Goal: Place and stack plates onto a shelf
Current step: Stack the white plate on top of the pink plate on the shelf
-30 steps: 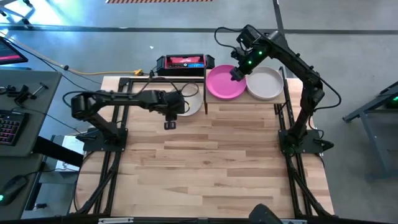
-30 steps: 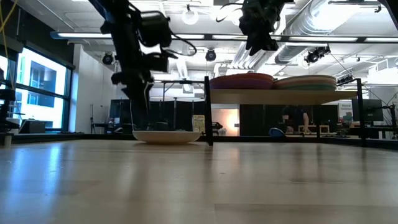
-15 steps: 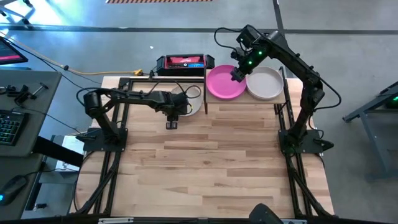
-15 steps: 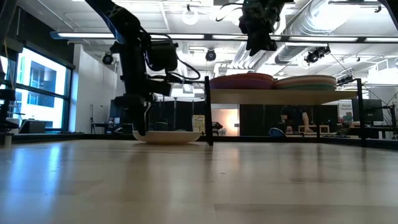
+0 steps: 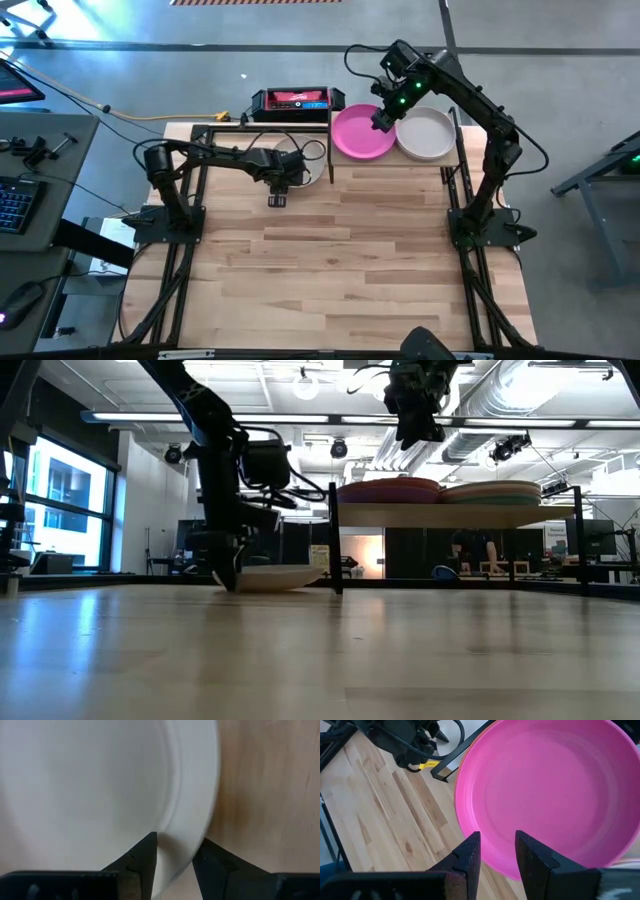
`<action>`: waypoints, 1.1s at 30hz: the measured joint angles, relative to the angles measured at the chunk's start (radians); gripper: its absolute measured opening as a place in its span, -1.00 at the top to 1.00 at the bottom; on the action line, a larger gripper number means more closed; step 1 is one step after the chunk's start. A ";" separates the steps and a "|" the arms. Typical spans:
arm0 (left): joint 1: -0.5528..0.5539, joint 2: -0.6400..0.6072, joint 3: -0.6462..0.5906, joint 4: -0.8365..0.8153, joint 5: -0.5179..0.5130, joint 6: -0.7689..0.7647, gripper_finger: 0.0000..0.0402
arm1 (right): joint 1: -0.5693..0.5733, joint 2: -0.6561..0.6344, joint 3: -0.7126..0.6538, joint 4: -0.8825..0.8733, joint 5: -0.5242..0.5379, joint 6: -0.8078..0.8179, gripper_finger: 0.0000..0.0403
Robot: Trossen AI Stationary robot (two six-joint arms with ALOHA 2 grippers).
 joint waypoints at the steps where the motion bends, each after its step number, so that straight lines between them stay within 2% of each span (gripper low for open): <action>1: 0.000 -0.001 0.000 0.000 -0.004 0.000 0.49 | 0.000 0.000 0.000 0.000 0.000 0.000 0.50; 10: -0.001 -0.012 0.003 0.000 -0.028 0.004 0.96 | 0.000 0.000 0.000 0.000 0.000 -0.007 0.50; 20: -0.027 -0.085 0.001 -0.082 -0.055 -0.005 0.99 | 0.000 0.000 0.000 0.013 0.000 -0.003 0.50; 25: -0.041 -0.191 0.000 -0.139 -0.084 -0.018 0.99 | 0.000 0.000 0.000 0.069 0.004 0.038 0.50; 33: -0.102 -0.373 0.000 -0.222 -0.202 0.026 0.99 | 0.000 0.000 0.000 0.163 0.007 0.117 0.50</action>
